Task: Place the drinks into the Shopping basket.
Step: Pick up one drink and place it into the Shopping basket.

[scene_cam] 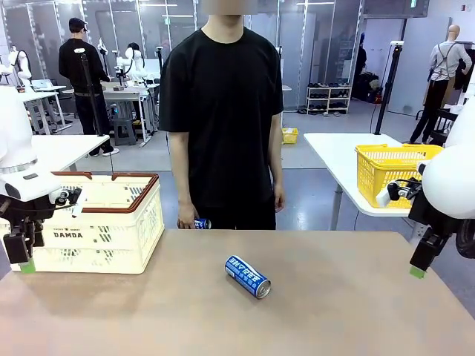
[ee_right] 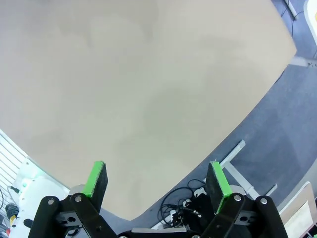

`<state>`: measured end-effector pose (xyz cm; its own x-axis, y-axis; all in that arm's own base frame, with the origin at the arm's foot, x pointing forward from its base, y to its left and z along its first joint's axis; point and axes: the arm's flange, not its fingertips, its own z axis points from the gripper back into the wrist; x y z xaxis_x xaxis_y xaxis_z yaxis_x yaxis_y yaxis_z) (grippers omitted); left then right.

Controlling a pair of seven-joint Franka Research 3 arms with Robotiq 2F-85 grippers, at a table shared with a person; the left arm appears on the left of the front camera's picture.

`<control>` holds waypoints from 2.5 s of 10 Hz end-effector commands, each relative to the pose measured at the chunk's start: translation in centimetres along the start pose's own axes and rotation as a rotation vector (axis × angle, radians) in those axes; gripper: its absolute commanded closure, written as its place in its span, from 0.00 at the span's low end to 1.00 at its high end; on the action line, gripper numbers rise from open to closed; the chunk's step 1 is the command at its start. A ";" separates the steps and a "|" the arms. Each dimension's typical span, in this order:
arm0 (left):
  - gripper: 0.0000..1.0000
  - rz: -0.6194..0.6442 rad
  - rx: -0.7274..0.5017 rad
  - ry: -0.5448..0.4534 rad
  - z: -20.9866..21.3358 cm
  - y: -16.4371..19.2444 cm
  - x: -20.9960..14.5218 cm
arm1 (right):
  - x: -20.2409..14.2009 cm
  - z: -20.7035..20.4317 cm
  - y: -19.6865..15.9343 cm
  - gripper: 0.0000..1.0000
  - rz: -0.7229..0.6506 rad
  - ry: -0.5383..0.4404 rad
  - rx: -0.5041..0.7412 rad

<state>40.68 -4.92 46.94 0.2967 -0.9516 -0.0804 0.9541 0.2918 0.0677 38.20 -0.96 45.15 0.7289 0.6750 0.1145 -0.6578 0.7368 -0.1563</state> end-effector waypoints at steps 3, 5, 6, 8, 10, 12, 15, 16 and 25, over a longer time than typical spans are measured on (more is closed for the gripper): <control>0.10 -0.207 0.114 -0.089 1.6 -0.7 4.0 | 0.1 -0.1 0.3 0.00 -0.012 0.003 0.000; 0.10 -0.343 0.183 -0.113 3.6 -1.4 9.8 | 0.1 -0.1 0.3 0.00 -0.012 0.003 0.000; 0.10 -0.459 0.195 -0.128 4.4 -2.0 13.1 | 0.1 -0.1 0.3 0.00 -0.012 0.003 0.000; 0.10 -0.607 0.249 -0.134 5.5 -1.9 20.4 | 0.1 -0.1 0.3 0.00 -0.012 0.003 0.000; 0.10 -0.756 0.247 -0.153 6.4 -1.5 27.5 | 0.1 -0.1 0.3 0.00 -0.012 0.003 0.000; 0.10 -0.888 0.252 -0.161 6.4 -0.9 34.1 | 0.1 -0.1 0.3 0.00 -0.012 0.003 0.000; 0.10 -1.028 0.194 -0.177 5.4 -1.4 40.9 | 0.1 -0.1 0.3 0.00 -0.012 0.003 0.000; 0.10 -1.055 0.169 -0.178 4.7 -1.8 41.8 | 0.1 -0.1 0.3 0.00 -0.012 0.003 0.000; 0.10 -1.077 0.112 -0.180 2.3 -2.9 42.2 | 0.1 -0.1 0.3 0.00 -0.012 0.003 0.000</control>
<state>50.45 -46.01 45.65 -0.7107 -0.7035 -0.0057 0.6961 -0.7043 0.1390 38.18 -0.90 45.05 0.7283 0.6760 0.1123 -0.6590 0.7359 -0.1554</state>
